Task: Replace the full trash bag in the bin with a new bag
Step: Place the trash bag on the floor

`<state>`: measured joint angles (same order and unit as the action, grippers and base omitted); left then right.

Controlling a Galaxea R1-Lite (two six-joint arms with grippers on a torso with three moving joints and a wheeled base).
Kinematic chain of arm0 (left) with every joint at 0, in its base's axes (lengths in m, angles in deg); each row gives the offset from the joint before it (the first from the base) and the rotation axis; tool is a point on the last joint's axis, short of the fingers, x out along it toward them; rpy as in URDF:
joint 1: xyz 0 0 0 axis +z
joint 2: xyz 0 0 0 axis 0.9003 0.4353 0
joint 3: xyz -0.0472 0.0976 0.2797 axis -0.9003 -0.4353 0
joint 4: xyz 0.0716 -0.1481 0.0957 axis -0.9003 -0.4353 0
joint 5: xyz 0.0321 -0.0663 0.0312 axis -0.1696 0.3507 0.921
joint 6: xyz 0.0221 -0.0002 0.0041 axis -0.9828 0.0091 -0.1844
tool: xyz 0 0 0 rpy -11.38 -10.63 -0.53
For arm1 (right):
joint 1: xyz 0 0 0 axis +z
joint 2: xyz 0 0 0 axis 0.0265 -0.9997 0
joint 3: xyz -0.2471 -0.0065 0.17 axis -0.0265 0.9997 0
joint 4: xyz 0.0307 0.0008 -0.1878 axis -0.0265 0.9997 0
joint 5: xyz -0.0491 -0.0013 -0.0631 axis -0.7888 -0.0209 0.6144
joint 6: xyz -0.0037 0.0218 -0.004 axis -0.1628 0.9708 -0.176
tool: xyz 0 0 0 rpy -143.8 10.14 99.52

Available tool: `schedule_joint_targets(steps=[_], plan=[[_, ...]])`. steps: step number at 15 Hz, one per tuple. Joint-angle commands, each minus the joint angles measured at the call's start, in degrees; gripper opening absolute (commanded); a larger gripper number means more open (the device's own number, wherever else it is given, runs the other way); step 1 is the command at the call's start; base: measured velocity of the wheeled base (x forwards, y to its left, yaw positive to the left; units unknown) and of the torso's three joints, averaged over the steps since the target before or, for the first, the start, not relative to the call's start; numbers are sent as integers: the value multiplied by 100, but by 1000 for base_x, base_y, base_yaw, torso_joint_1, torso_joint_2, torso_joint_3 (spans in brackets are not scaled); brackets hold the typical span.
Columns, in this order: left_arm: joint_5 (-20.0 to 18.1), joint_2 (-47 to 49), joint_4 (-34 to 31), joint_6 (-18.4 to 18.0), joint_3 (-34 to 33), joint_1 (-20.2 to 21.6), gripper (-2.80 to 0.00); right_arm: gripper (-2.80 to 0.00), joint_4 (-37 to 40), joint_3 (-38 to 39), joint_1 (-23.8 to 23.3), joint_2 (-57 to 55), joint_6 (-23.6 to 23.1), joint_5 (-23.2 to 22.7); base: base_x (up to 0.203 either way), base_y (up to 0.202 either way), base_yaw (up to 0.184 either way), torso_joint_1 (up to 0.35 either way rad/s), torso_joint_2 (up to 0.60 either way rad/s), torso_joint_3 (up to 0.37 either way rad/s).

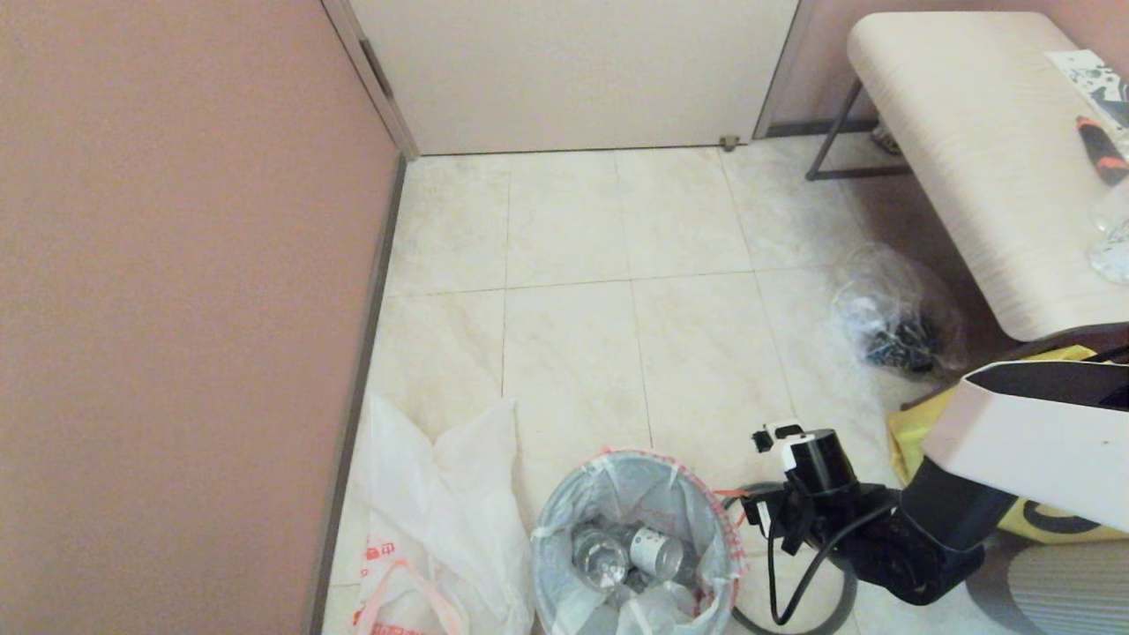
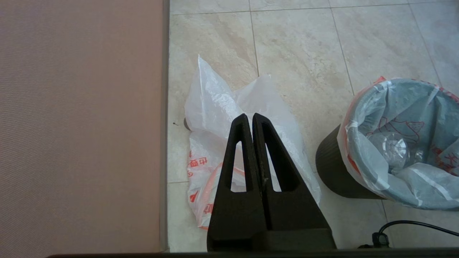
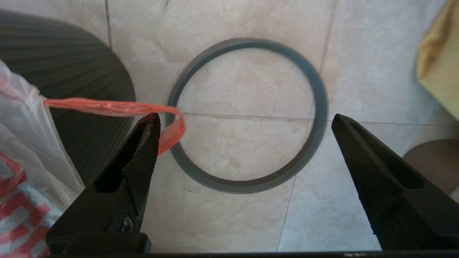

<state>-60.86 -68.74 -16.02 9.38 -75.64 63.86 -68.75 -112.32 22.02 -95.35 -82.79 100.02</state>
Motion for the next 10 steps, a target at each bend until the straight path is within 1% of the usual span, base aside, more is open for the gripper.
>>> schedule_joint_targets(steps=[1,4,6,8,10], plan=[[0,1,1,2,0,-2,-280,0,-40,-36,29,-120,0,10,0,0,0,0,0,0],[0,1,1,2,0,-2,-280,0,-143,58,187,79,-25,4,0,0,0,0,0,0],[0,1,1,2,0,-2,-280,0,-164,-35,194,-349,-185,18,0,0,0,0,0,0],[0,1,1,2,0,-2,-280,0,-168,-308,134,-698,-309,37,0,0,0,0,0,0],[0,1,1,2,0,-2,-280,0,-166,-544,-41,-838,-519,38,0,0,0,0,0,0]])
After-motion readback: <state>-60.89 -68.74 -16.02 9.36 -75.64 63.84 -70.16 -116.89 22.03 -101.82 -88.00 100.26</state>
